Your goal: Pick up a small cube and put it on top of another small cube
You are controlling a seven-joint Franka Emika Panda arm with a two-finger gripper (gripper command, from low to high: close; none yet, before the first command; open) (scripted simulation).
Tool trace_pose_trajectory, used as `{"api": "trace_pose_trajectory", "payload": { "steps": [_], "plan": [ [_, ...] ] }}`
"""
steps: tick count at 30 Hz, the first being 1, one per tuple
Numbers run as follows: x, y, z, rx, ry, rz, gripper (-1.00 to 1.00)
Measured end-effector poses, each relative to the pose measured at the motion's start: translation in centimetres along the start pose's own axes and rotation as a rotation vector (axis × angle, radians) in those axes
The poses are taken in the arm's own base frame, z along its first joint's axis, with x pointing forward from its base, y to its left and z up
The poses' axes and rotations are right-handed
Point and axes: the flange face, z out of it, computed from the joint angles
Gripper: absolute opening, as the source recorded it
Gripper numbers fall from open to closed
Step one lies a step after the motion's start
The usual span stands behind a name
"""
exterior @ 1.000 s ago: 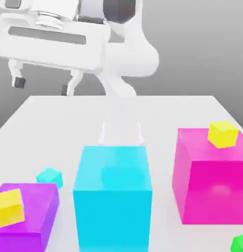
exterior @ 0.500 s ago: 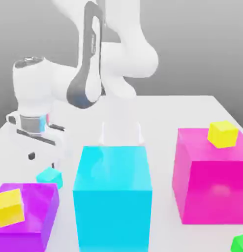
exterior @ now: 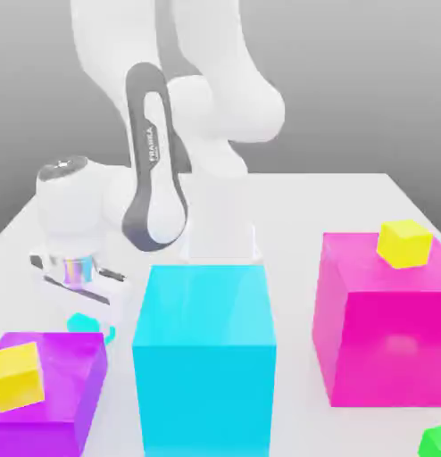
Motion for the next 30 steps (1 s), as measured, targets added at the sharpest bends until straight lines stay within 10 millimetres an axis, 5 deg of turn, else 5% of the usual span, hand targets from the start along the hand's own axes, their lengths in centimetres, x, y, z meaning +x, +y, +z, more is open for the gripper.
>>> {"api": "trace_pose_trajectory", "payload": {
  "steps": [5, 9, 16, 25, 27, 30],
  "plan": [
    [-0.1, 0.1, -4.1, 0.000, -0.001, 0.000, -1.00],
    [1.0, 0.5, -5.5, 0.020, -0.040, 0.095, -1.00],
    [2.2, -2.8, -8.4, 0.126, -0.173, 0.284, -1.00],
    [2.0, -8.6, -13.4, 0.356, -0.437, 0.456, -1.00],
    [0.5, -11.3, -15.4, 0.390, -0.506, 0.444, -1.00],
    [-4.6, -16.5, -19.4, 0.376, -0.595, 0.355, -1.00]
  ]
}}
